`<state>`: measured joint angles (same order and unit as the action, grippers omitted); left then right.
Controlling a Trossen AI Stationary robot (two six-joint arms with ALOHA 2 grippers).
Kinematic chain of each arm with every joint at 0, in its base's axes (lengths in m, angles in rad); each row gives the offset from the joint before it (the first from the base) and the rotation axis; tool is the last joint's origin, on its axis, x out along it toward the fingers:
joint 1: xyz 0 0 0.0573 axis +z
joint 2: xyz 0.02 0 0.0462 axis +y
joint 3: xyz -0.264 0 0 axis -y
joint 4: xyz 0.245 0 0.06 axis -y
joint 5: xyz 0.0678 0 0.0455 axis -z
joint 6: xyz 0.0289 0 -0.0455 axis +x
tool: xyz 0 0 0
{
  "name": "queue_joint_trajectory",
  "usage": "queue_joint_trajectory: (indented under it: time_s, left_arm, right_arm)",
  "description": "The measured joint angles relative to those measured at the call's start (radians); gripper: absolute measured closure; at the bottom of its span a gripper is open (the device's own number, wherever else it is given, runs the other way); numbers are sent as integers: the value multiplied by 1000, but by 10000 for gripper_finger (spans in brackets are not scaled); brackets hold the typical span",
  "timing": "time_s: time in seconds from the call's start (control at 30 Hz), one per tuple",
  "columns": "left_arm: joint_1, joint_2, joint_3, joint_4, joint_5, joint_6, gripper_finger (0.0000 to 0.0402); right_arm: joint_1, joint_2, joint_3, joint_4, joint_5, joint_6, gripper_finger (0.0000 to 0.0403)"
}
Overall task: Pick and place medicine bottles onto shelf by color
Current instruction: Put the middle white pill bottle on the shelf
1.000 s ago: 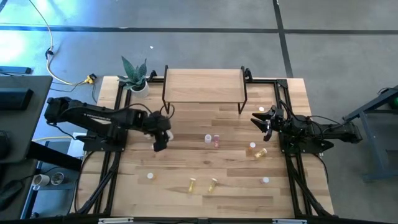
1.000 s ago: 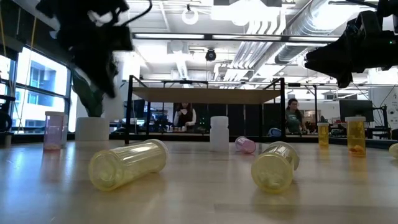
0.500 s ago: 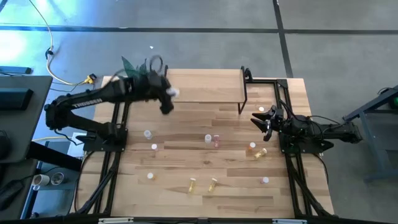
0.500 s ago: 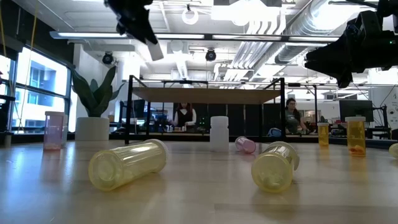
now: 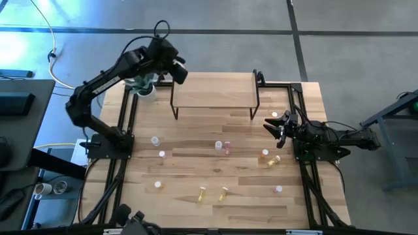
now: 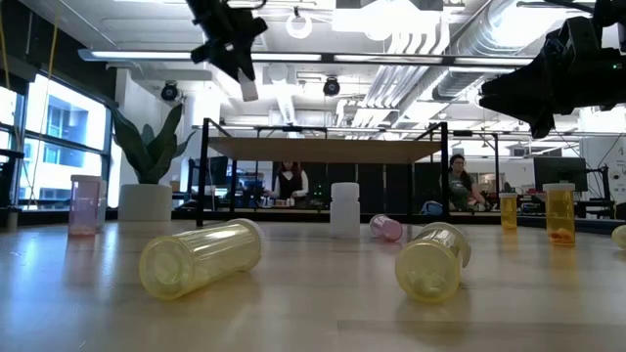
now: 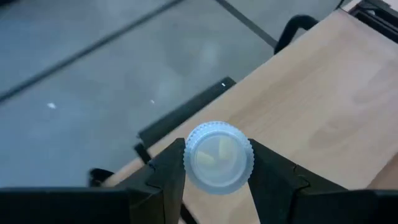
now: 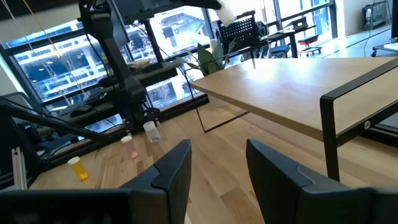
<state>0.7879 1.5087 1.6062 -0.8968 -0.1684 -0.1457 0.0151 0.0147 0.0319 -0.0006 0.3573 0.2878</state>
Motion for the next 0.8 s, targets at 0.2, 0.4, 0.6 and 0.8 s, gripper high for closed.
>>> queue_joint_trajectory:
  time_s: [0.2, 0.4, 0.6, 0.8]
  left_arm:
    - [0, 102, 56, -43, 38, -18, 264]
    - [0, 175, 87, -109, 48, -38, 264]
    - [10, 222, 87, -136, 44, -69, 264]
    - [32, 234, 87, -136, 37, -86, 265]
  right_arm:
    - [0, 0, 0, 0, 0, 0, 257]
    - [0, 0, 0, 0, 0, 0, 257]
    - [0, 0, 0, 0, 0, 0, 257]
    - [0, 0, 0, 0, 0, 0, 257]
